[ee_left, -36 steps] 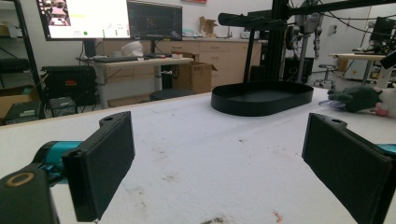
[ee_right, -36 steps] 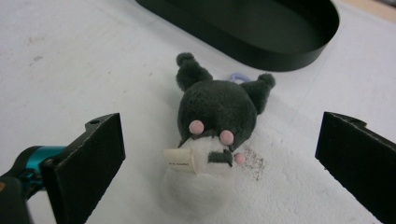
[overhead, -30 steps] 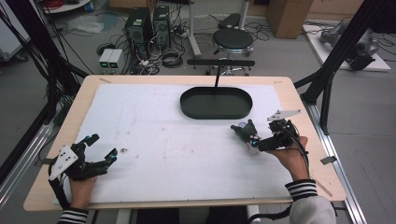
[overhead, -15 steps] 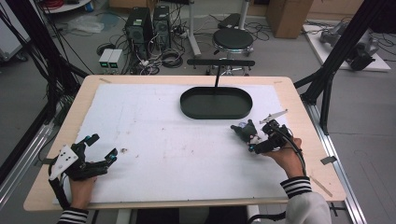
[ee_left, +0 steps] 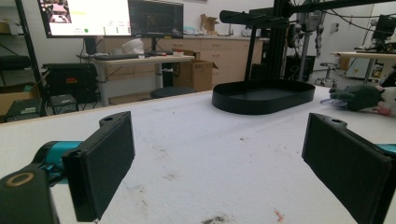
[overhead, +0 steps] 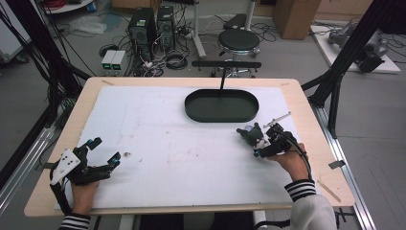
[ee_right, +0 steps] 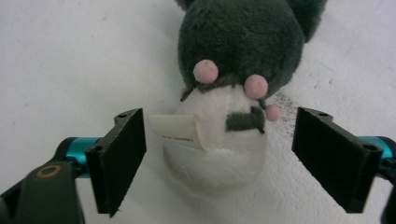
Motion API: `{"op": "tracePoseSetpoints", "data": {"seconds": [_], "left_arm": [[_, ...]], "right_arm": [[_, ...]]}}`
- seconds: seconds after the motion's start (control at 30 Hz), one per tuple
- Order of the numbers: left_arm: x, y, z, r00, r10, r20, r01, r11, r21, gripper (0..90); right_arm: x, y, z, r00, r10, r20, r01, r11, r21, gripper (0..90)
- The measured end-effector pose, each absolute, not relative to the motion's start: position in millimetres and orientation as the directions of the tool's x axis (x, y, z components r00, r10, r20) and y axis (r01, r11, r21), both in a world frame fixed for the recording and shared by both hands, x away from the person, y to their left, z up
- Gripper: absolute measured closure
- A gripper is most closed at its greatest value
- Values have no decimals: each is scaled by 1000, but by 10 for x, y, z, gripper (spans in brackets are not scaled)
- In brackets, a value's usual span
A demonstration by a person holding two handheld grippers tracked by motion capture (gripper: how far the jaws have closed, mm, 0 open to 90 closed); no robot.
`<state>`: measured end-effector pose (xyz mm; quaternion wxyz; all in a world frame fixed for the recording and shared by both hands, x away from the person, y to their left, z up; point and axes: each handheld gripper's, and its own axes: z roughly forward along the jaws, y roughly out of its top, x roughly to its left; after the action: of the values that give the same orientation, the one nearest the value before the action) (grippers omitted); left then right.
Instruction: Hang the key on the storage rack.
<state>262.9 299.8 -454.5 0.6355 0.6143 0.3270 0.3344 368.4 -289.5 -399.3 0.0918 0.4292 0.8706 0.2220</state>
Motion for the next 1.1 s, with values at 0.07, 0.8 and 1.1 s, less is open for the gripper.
{"op": "tracePoseSetpoints", "data": {"seconds": [0.07, 0.8, 1.1], "left_arm": [[2629, 2999, -4544, 563, 827, -6, -22, 22, 1000, 98], [2630, 2998, -4544, 561, 828, -9, -22, 25, 999, 99], [2632, 2997, -4544, 559, 829, -10, -22, 28, 999, 98]], "right_arm": [[3697, -2881, -4006, -613, 789, 40, 712, 529, 462, 264], [3713, -2936, -3959, -637, 769, 58, 681, 525, 510, 553], [3702, -3025, -3813, -623, 779, 69, 645, 462, 608, 554]]}}
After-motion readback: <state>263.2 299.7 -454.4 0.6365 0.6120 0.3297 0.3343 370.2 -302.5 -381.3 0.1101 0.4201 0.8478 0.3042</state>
